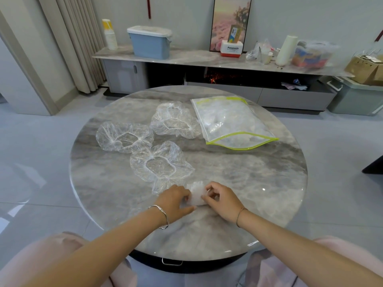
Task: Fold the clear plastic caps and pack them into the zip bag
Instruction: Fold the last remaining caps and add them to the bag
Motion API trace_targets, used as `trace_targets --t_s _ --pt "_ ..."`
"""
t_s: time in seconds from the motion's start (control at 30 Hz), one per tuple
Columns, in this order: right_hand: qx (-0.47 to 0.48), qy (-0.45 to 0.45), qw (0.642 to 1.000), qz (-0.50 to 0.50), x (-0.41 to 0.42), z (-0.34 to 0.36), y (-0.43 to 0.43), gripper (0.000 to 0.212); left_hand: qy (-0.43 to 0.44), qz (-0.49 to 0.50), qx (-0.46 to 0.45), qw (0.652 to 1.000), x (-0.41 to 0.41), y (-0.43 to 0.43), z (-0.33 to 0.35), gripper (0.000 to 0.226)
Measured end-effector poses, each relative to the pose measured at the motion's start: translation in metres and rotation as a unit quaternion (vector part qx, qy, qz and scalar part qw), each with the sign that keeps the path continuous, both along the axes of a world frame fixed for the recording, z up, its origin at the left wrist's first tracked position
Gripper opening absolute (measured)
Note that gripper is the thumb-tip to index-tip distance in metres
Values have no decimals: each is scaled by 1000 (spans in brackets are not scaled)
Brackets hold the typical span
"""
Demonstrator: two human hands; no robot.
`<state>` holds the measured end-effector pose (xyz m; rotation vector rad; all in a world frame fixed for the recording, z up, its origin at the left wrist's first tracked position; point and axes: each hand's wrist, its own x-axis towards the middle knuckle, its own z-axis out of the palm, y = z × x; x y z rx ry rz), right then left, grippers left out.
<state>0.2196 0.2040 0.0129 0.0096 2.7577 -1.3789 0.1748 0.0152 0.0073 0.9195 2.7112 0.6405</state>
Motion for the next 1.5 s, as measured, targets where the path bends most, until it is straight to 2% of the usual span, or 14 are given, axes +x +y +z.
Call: trace_targets --t_s 0.03,0.1,0.27,0.37,0.5,0.6,0.73,0.83,0.97,1.1,1.17,1.27,1.37,1.5 --pt "-25 -22 999 -22 -3 0 -1 17 -21 23 21 999 0 2 0 19" --pt "-50 -53 996 -56 -4 0 -4 19 -58 71 45 995 2 6 1 28" --pt "17 -106 984 -140 -13 4 -5 36 -90 146 63 983 0 11 3 24" --pt "-63 -198 968 -137 -19 12 -5 45 -112 156 80 978 -2 12 4 14" --pt "-180 -214 945 -172 -22 26 -6 42 -105 189 162 963 -7 17 19 41" --pt "-287 -202 920 -176 -26 46 4 34 -207 242 270 909 -14 21 36 52" --pt "-403 -216 874 -165 -29 57 12 24 -353 250 395 811 -23 29 46 25" --pt "-448 -232 851 -147 -34 61 19 17 -357 251 440 785 -29 40 50 6" --pt "-445 -222 853 -156 -40 70 30 2 -333 235 446 797 -38 57 53 4" --pt "-399 -141 877 -227 -55 67 54 13 -301 228 430 820 -56 77 54 10" --pt "-310 -36 910 -274 -63 62 71 18 -240 227 407 852 -69 84 52 15" --pt "-96 111 950 -275 -84 43 103 25 -138 195 354 904 -95 96 44 28" --pt "45 171 963 -205 -98 18 122 19 -53 135 252 957 -116 109 32 50" --pt "187 178 965 -39 -123 -14 127 42 16 77 120 990 -150 129 18 71"
